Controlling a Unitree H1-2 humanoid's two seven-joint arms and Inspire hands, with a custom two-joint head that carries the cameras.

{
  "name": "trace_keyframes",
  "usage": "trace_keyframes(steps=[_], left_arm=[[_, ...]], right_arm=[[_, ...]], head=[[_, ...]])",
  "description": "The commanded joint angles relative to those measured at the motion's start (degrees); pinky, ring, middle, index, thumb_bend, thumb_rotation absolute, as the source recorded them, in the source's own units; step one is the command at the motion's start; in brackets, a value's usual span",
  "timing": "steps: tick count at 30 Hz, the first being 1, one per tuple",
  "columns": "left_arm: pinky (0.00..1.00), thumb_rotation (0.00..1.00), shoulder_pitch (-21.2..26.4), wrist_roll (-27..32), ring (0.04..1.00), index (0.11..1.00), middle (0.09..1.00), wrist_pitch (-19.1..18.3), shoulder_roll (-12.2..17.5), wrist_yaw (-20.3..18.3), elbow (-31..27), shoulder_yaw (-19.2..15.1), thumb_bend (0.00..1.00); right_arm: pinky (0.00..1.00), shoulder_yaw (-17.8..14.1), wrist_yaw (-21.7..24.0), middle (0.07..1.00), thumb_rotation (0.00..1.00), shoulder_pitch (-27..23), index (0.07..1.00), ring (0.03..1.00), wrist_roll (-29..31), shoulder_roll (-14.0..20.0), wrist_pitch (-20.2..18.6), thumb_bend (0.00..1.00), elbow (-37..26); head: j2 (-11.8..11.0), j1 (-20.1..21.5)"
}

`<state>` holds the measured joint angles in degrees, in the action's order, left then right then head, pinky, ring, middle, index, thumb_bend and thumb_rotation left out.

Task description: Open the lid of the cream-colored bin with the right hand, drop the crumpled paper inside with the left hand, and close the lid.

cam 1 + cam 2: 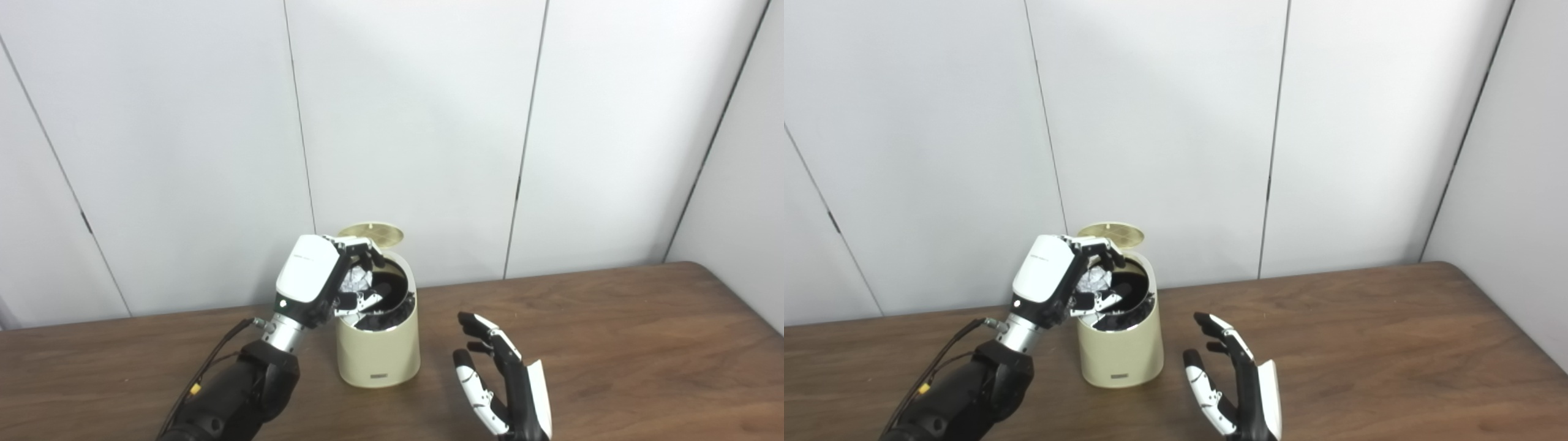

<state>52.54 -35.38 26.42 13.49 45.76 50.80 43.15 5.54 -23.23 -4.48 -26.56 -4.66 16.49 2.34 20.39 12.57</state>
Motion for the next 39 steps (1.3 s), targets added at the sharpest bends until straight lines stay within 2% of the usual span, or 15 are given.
trace_keyframes(steps=[1,4,5,6,7,9,13,16,21,28,39], left_arm=[[0.26,0.00,2.63,0.67,0.302,0.501,0.458,0.50,0.47,-1.46,-1.09,0.26,0.52],[0.33,0.05,2.27,0.58,0.375,0.492,0.453,0.50,0.74,-2.31,-1.49,0.10,0.52],[0.34,0.08,2.15,0.52,0.386,0.490,0.456,0.50,0.78,-2.49,-1.62,-0.01,0.62],[0.35,0.12,2.05,0.45,0.400,0.495,0.466,0.50,0.83,-2.64,-1.75,-0.12,0.81],[0.37,0.15,1.93,0.40,0.412,0.500,0.474,0.50,0.87,-2.85,-1.89,-0.24,0.90],[0.40,0.19,1.71,0.71,0.449,0.529,0.507,0.50,1.02,-3.31,-2.20,-0.20,0.98],[0.43,0.21,1.27,1.48,0.488,0.566,0.545,0.50,1.24,-4.72,-2.93,-0.44,1.00],[0.43,0.21,1.14,2.45,0.495,0.580,0.553,0.50,1.41,-4.97,-3.34,-0.10,1.00],[0.45,0.26,0.91,2.94,0.528,0.601,0.583,0.50,1.42,-6.65,-3.74,-0.54,1.00],[0.51,0.25,0.15,4.09,0.601,0.661,0.652,0.50,1.37,-10.12,-5.17,-1.72,1.00],[0.52,0.24,-0.28,3.50,0.606,0.666,0.658,0.50,1.32,-11.03,-5.92,-3.01,1.00]], right_arm=[[0.68,0.89,-0.72,0.776,0.69,3.95,0.752,0.768,-1.38,-0.80,0.75,0.20,2.75],[0.69,1.03,-0.31,0.779,0.70,4.00,0.755,0.773,-1.15,-0.81,0.18,0.19,2.39],[0.69,1.06,-0.26,0.780,0.70,4.01,0.756,0.773,-1.11,-0.81,0.08,0.19,2.32],[0.69,1.07,-0.27,0.780,0.71,3.99,0.755,0.773,-1.09,-0.81,0.07,0.19,2.32],[0.69,1.07,-0.31,0.780,0.71,3.97,0.755,0.773,-1.07,-0.81,0.05,0.19,2.35],[0.69,1.08,-0.37,0.779,0.70,3.97,0.754,0.772,-1.01,-0.85,0.03,0.19,2.38],[0.68,1.26,-0.49,0.779,0.67,3.93,0.754,0.771,-1.43,-0.71,0.20,0.19,2.48],[0.69,1.33,-0.37,0.781,0.69,3.87,0.756,0.774,-1.29,-0.70,0.01,0.19,2.49],[0.69,1.32,-0.32,0.783,0.70,3.73,0.757,0.776,-1.11,-0.77,-0.26,0.20,2.59],[0.68,1.46,-0.56,0.782,0.69,3.63,0.752,0.770,-1.39,-0.73,-0.01,0.20,2.79],[0.69,1.70,-0.66,0.787,0.70,3.63,0.756,0.775,-1.50,-0.65,0.34,0.20,2.92]], head=[[-0.02,-0.04],[0.08,-0.08],[0.08,-0.08],[0.09,-0.05],[0.09,-0.05],[0.11,-0.05],[0.13,-0.05],[0.19,-0.03],[0.15,0.06],[0.13,0.11],[0.20,0.28]])
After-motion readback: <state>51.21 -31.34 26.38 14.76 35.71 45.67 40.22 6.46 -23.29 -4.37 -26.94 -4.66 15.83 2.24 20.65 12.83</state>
